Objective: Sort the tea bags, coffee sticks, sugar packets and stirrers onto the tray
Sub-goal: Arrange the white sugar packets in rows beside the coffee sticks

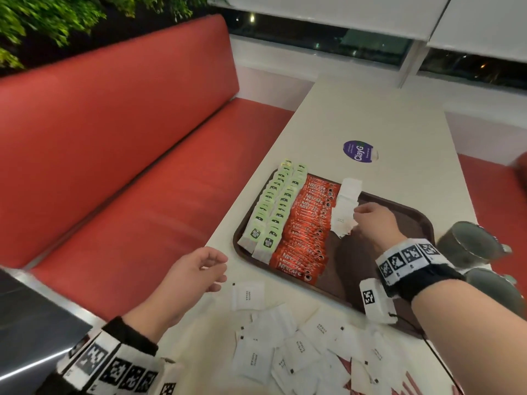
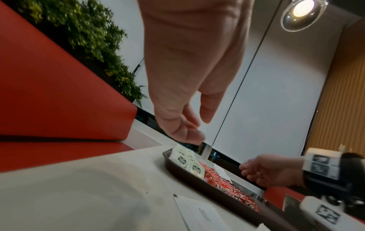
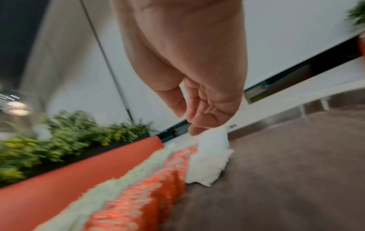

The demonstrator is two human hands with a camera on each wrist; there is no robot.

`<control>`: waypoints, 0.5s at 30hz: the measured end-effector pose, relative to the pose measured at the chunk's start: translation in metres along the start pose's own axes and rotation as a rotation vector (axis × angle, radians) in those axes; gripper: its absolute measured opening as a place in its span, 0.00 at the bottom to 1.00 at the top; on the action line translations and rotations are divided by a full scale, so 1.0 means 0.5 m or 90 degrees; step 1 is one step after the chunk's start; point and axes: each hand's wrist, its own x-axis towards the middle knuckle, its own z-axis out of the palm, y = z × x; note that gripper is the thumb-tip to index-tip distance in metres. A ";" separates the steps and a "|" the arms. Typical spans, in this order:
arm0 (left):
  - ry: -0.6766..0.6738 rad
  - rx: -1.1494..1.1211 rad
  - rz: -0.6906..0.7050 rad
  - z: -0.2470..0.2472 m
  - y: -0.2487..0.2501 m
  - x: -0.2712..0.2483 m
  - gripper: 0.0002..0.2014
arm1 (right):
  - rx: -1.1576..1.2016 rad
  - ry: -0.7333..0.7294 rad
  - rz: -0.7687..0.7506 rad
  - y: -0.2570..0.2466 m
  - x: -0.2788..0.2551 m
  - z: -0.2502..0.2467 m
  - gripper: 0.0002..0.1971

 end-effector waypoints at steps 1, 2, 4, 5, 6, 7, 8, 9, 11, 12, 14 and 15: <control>-0.004 0.057 0.010 -0.008 -0.003 -0.002 0.04 | 0.002 0.007 -0.046 -0.010 -0.036 -0.005 0.09; -0.012 0.121 0.023 -0.014 -0.005 -0.004 0.04 | -0.008 -0.008 -0.099 -0.018 -0.077 -0.009 0.07; -0.042 0.265 0.054 -0.020 -0.008 -0.005 0.03 | -0.043 -0.071 -0.181 -0.021 -0.159 -0.013 0.04; -0.057 0.336 0.070 -0.020 -0.009 -0.004 0.04 | -0.059 -0.118 -0.200 -0.017 -0.201 -0.015 0.03; -0.070 0.400 0.087 -0.017 -0.012 -0.002 0.07 | -0.073 -0.169 -0.210 -0.009 -0.242 -0.015 0.03; -0.084 0.455 0.107 -0.011 -0.014 0.001 0.10 | -0.090 -0.212 -0.215 0.002 -0.276 -0.013 0.04; -0.103 0.500 0.130 -0.001 -0.017 0.004 0.13 | -0.111 -0.242 -0.215 0.013 -0.306 -0.009 0.06; -0.124 0.531 0.153 0.012 -0.019 0.007 0.16 | -0.133 -0.259 -0.210 0.024 -0.330 -0.004 0.07; -0.166 0.572 0.192 0.043 -0.022 0.014 0.20 | -0.171 -0.269 -0.194 0.043 -0.368 0.010 0.08; -0.184 0.604 0.211 0.058 -0.023 0.020 0.21 | -0.185 -0.272 -0.188 0.051 -0.382 0.018 0.09; -0.217 0.689 0.241 0.080 -0.025 0.028 0.21 | -0.233 -0.273 -0.194 0.061 -0.403 0.036 0.09; -0.232 0.733 0.247 0.087 -0.026 0.029 0.20 | -0.266 -0.271 -0.205 0.061 -0.413 0.044 0.10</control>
